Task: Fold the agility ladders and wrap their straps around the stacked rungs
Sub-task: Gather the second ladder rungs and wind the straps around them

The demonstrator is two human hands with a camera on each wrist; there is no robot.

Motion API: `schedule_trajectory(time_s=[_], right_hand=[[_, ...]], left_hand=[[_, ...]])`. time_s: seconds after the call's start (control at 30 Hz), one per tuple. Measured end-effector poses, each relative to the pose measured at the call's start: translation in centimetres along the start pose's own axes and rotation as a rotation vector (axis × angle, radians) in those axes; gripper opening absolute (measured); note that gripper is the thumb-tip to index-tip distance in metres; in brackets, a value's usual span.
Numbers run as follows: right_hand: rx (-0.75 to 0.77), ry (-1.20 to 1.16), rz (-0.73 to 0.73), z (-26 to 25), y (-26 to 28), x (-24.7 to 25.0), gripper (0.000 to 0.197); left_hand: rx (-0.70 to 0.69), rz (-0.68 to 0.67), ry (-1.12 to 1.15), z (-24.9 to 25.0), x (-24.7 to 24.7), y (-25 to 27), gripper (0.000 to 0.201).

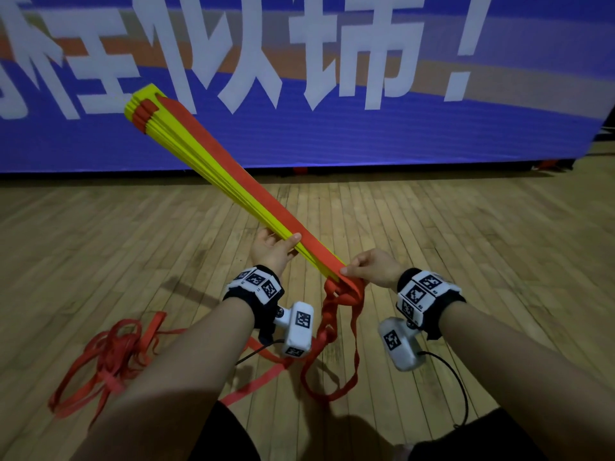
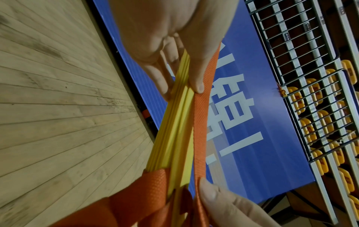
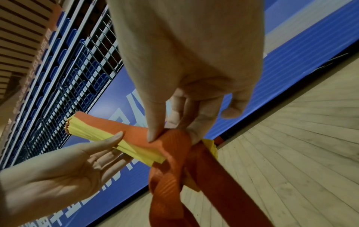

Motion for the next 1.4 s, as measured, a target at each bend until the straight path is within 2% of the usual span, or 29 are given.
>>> schedule_trajectory(time_s=[0.13,0.4,0.5,0.57,0.63,0.73,0.9,1.1,1.27,1.4], right_hand=[[-0.039,0.04,0.111,0.2,-0.4,0.3,0.023],[-0.103,0.201,0.225,0.1,-0.1,0.0,0.028],[-0.124,0.292,0.293,-0.2,0.6,-0.1,0.034],[-0.151,0.31,0.313,-0.1,0.8,-0.2,0.046],[-0.159,0.334,0.293,0.1,0.5,-0.2,0.058],[-0.135,0.29,0.136,0.4,0.0,-0.3,0.064],[-0.091,0.163,-0.049,1.0,0.1,-0.5,0.051],[-0.126,-0.143,-0.149,0.8,0.7,-0.4,0.034],[-0.044,-0.204,-0.05,0.9,0.3,0.5,0.033],[0.02,-0.226,-0.005,0.3,0.4,0.9,0.03]], left_hand=[[0.019,-0.002,0.017,-0.1,-0.2,0.0,0.038],[0.026,-0.019,0.016,-0.3,0.0,0.0,0.036],[0.021,-0.028,0.007,-0.6,0.0,0.0,0.033],[0.028,-0.033,0.009,-0.6,0.0,0.0,0.033],[0.042,-0.038,0.025,-0.7,0.1,0.0,0.035],[0.063,-0.04,0.053,-0.8,0.1,0.0,0.028],[0.122,-0.027,0.089,-1.3,0.1,0.0,0.032],[0.156,-0.021,0.113,-1.8,0.0,0.1,0.038],[0.185,-0.029,0.15,-1.9,-0.1,-0.1,0.033],[0.29,-0.036,0.092,-2.7,0.4,-0.3,0.038]])
Point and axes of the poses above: each hand's wrist, its own y-axis away from the middle knuckle, its own x-axis out of the back of the hand, z = x × y, the point moved 3 cm from there along -y, towards the middle knuckle, and after that the axes turned 14 degrees about -x, right-handed, at the moved point
